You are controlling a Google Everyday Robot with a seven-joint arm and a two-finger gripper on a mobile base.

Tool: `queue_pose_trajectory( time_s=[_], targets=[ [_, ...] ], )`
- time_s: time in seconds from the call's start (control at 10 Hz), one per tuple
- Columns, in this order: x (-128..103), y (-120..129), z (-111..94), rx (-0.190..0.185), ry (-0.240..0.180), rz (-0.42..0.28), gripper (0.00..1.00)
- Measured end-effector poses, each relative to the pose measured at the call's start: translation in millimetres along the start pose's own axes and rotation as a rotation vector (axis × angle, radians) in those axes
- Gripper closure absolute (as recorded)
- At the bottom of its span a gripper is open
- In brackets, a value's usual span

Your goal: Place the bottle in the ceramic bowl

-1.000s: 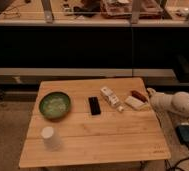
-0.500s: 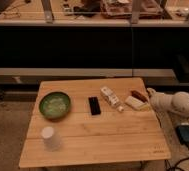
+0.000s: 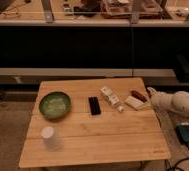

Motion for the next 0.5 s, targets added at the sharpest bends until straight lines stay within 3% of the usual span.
queue_pose_trajectory(
  time_s=[0.1,0.3,0.5],
  targets=[
    [-10.7,-8.5,5.3,0.005,0.024,-0.06,0.2],
    [-37.9,-9.4,12.9,-0.033,0.048,-0.098,0.2],
    [-66.3,-1.3,18.3,-0.07,0.037,-0.151,0.2]
  ],
)
